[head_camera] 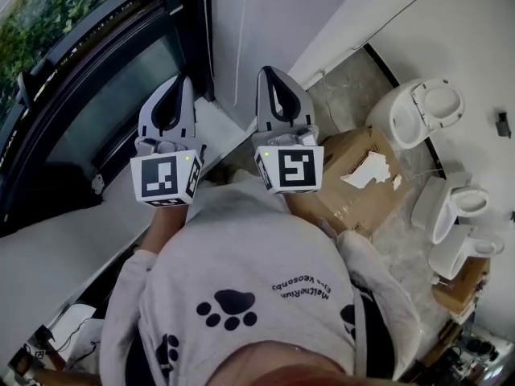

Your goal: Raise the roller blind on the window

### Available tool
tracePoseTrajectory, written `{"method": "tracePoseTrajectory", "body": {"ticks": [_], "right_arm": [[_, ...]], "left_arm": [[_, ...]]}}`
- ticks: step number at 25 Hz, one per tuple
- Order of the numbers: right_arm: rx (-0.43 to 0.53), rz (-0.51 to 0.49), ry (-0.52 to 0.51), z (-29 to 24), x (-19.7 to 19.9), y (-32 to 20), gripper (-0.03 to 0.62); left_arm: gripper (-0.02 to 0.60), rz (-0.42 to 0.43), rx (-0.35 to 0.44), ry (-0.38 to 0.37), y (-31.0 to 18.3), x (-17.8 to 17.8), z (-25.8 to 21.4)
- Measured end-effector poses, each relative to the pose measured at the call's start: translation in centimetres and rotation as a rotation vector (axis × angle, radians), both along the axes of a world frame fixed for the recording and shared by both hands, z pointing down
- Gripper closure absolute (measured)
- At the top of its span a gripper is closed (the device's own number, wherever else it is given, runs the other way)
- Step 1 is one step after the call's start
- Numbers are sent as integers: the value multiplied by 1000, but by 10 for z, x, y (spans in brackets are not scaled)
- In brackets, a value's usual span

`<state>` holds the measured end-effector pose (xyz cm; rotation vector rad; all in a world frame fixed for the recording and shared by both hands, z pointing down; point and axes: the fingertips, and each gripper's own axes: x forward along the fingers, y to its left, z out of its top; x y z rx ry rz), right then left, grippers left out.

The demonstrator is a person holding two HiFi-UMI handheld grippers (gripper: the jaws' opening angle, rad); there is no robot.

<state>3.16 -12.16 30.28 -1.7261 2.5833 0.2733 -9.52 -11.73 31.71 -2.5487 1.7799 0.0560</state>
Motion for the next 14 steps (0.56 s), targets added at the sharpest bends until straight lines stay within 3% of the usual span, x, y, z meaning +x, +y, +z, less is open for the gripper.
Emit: {"method": "tracePoseTrajectory", "body": {"ticks": [14], "right_arm": [[10,14,0,11,-18,-7,586]], "left_arm": [[572,42,11,-31,-8,-2,7]]}}
